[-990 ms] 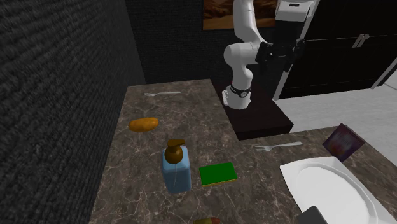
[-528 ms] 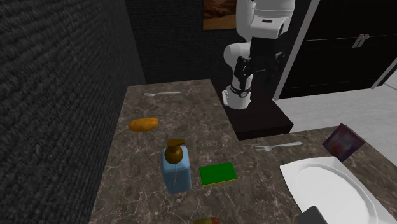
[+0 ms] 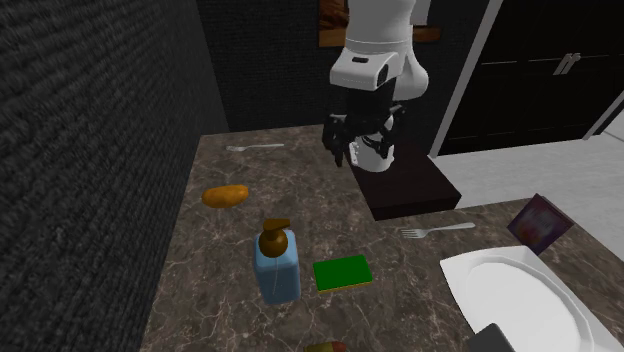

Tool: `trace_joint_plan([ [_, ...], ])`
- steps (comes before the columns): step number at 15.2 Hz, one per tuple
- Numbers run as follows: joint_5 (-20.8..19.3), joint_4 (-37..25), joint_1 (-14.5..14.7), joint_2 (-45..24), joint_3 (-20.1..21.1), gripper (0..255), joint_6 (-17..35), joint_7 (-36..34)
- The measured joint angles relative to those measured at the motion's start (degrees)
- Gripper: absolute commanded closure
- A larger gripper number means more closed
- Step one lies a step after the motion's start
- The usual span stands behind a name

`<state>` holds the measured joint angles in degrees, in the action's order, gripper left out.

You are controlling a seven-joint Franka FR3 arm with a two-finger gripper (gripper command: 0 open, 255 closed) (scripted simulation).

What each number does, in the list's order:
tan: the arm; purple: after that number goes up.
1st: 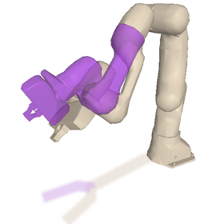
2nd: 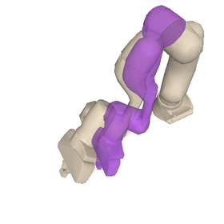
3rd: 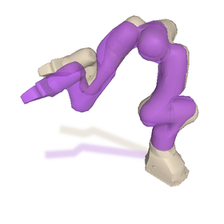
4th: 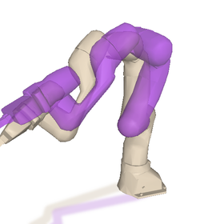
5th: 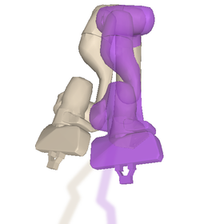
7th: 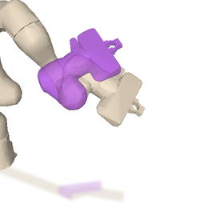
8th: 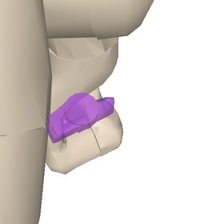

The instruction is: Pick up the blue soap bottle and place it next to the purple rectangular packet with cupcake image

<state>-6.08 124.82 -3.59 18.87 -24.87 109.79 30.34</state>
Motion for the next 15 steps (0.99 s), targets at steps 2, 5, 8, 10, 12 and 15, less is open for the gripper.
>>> trace_joint_plan([
  [2,1.4,-3.0,-0.1,-4.1,-2.2,0,1.1,2.9],
  [5,4.3,-7.9,-0.5,-10.6,-5.2,0,2.0,7.4],
  [8,7.8,-12.9,-1.5,-16.8,-7.6,0,2.4,11.9],
  [10,10.9,-17.1,-2.6,-21.9,-8.9,0,2.3,15.2],
  [12,14.2,-21.9,-4.3,-27.0,-9.7,0,1.6,18.3],
  [15,18.1,-27.9,-7.1,-33.3,-10.0,0,0.4,21.9],
])
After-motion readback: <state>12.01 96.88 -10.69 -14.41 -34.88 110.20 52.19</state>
